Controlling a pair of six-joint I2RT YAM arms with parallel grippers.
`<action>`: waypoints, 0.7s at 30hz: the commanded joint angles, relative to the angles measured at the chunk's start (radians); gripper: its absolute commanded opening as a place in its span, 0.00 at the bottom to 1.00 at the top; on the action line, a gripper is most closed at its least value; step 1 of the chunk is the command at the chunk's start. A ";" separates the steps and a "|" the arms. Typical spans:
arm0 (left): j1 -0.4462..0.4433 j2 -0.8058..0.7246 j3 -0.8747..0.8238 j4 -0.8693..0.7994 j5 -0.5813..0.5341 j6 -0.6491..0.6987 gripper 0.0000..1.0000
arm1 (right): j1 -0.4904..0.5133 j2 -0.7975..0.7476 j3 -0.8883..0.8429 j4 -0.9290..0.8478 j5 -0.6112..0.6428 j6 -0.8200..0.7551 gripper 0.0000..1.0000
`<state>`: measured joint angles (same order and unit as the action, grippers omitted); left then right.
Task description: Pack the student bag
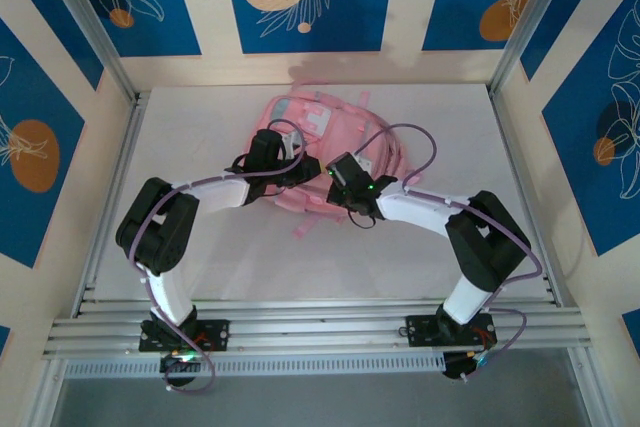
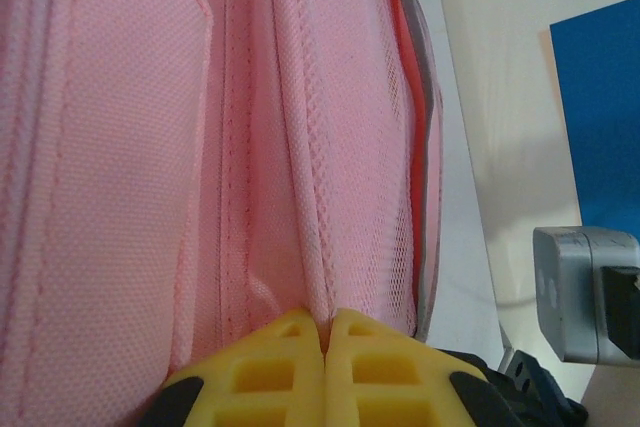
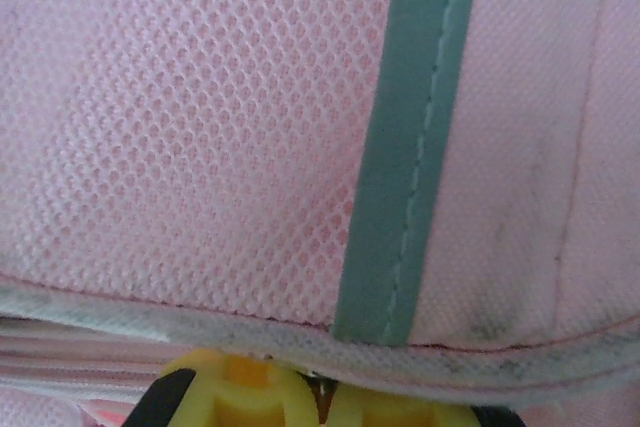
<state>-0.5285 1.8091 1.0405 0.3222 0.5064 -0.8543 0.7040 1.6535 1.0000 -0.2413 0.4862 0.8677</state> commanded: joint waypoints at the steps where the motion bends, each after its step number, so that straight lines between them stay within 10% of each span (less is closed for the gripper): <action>1: 0.004 -0.011 -0.005 0.028 0.037 0.039 0.00 | -0.035 -0.043 0.040 -0.143 -0.042 -0.237 0.00; 8: 0.039 0.017 0.062 -0.117 0.011 0.164 0.00 | -0.117 -0.028 0.155 -0.583 -0.145 -0.492 0.00; 21: 0.087 0.060 0.188 -0.271 -0.037 0.277 0.00 | -0.289 0.011 0.251 -0.712 -0.246 -0.599 0.00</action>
<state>-0.5064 1.8439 1.1839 0.0883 0.5510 -0.6487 0.4526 1.6596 1.2335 -0.7795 0.2211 0.2947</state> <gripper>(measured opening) 0.048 0.072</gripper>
